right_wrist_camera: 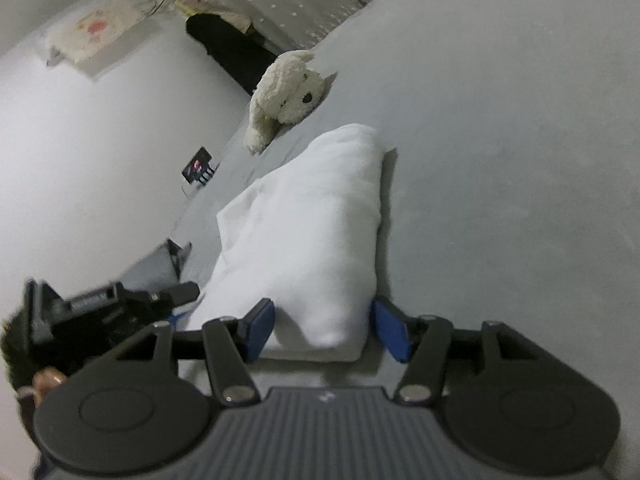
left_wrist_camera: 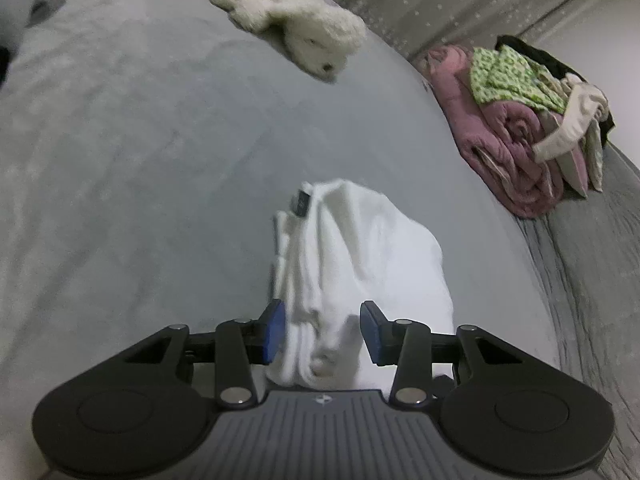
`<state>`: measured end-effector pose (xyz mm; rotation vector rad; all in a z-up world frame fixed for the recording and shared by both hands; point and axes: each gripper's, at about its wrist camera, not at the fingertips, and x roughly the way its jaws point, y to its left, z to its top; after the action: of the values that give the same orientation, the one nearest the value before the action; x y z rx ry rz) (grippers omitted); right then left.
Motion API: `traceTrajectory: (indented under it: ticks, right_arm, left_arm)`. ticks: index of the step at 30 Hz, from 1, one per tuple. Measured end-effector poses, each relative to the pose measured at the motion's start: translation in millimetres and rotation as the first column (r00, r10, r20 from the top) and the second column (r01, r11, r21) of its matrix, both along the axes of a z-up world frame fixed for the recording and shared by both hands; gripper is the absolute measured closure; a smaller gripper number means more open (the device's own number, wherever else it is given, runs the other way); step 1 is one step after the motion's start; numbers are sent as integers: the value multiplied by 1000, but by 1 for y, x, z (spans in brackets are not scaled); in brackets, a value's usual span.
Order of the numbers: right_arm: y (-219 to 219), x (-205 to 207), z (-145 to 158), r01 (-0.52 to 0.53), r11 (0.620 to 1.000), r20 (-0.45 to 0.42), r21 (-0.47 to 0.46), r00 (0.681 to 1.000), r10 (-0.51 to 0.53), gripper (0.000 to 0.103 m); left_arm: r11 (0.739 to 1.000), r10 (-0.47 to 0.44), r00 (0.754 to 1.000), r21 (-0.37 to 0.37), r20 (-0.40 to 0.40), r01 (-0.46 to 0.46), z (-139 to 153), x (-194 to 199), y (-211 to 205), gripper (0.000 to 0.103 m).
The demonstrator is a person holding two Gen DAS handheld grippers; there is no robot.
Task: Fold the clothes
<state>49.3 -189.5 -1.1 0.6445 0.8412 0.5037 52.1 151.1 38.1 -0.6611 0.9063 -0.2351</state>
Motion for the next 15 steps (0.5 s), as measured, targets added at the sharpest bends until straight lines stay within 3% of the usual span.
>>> traceTrajectory:
  ticks: [5, 7, 9, 15]
  right_arm:
    - [9, -3, 3, 1, 999, 34, -52, 999, 1, 44]
    - [10, -5, 5, 0, 997, 43, -74, 999, 3, 49]
    - [10, -7, 8, 8, 994, 57, -106, 998, -2, 61]
    - [23, -19, 28, 18, 969, 152, -247, 988, 20, 70]
  left_arm:
    - [997, -29, 1000, 76, 11, 28, -2, 1, -15, 56]
    - [997, -26, 1000, 79, 10, 25, -2, 0, -16, 57]
    - [996, -22, 1000, 85, 16, 20, -2, -1, -17, 59]
    - [990, -31, 998, 136, 51, 23, 1, -6, -25, 72]
